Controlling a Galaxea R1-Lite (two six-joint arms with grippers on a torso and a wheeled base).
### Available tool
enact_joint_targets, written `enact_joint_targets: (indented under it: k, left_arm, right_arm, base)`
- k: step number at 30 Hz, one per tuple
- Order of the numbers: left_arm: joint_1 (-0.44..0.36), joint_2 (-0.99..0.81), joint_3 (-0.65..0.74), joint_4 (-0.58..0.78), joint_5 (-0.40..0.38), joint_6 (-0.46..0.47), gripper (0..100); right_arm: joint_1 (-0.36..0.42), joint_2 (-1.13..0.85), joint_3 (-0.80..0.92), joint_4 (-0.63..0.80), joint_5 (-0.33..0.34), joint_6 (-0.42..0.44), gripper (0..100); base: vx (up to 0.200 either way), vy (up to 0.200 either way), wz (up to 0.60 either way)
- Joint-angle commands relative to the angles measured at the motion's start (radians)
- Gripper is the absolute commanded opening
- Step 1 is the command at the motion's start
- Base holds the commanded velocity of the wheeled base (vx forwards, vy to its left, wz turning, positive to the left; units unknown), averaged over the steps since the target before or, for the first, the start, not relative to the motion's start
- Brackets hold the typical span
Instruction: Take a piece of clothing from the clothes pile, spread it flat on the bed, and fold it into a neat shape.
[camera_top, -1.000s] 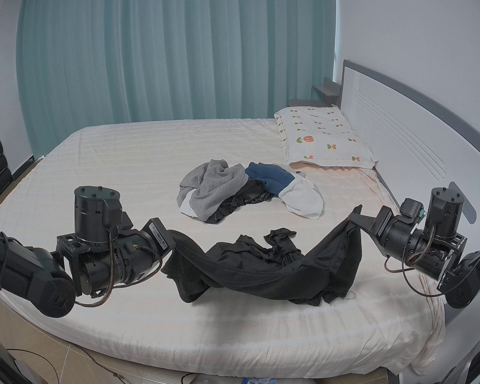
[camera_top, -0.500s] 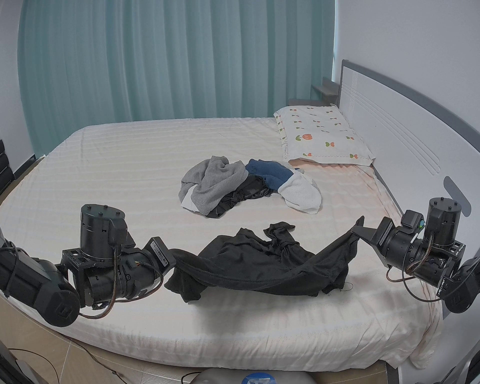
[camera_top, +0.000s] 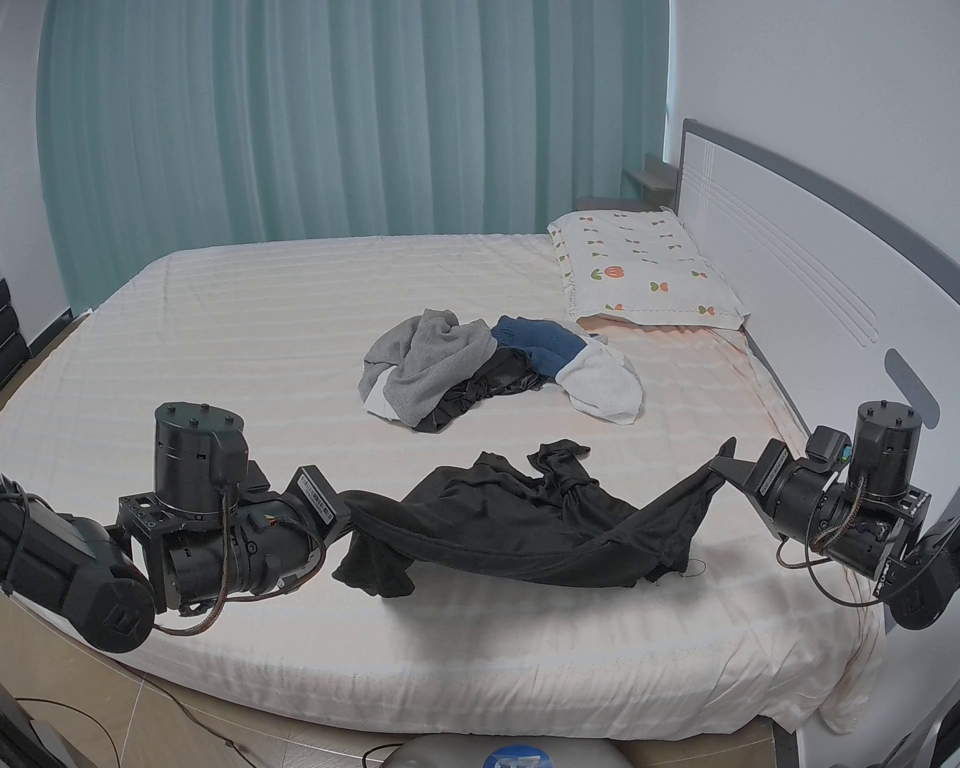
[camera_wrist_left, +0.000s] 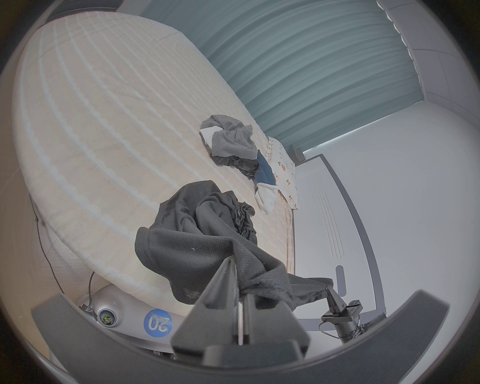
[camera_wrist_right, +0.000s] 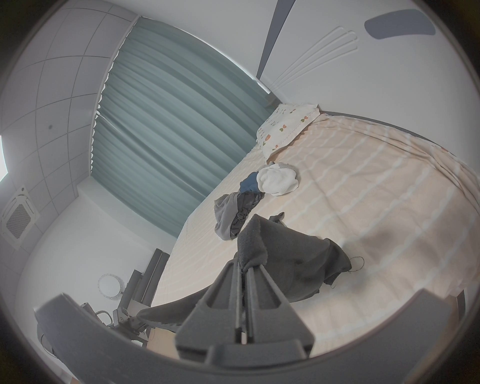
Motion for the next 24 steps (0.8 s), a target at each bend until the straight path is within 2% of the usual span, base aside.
enact_joint_targets:
  k: [1, 6, 9, 12, 15, 20, 24]
  left_arm:
    - [0.000, -0.005, 0.000, 0.000, 0.000, 0.001, 0]
    - [0.000, -0.007, 0.000, 0.000, 0.000, 0.001, 0]
    - [0.000, -0.019, 0.000, 0.000, 0.000, 0.001, 0]
    - [0.000, -0.027, 0.000, 0.000, 0.004, 0.001, 0]
    - [0.001, -0.033, 0.000, 0.002, 0.002, 0.001, 0]
    - [0.001, -0.042, 0.000, 0.003, 0.005, 0.003, 0]
    - [0.001, -0.043, 0.002, 0.003, 0.007, 0.003, 0]
  right_arm:
    - [0.005, 0.006, -0.009, 0.000, -0.014, 0.000, 0]
    - [0.019, 0.012, -0.014, 0.000, -0.057, -0.003, 0]
    - [0.029, 0.016, -0.038, 0.000, -0.112, -0.005, 0]
    - [0.039, 0.018, -0.043, -0.002, -0.138, -0.005, 0]
    - [0.043, 0.018, -0.046, -0.020, -0.140, -0.002, 0]
    - [0.046, 0.021, -0.035, -0.138, -0.141, 0.000, 0]
    - [0.048, 0.033, -0.035, -0.152, -0.141, 0.002, 0]
  base:
    - [0.000, 0.200, 0.00]
    - [0.000, 0.200, 0.00]
    - [0.000, 0.200, 0.00]
    - [0.000, 0.200, 0.00]
    - [0.000, 0.200, 0.00]
    - [0.000, 0.200, 0.00]
    - [0.000, 0.200, 0.00]
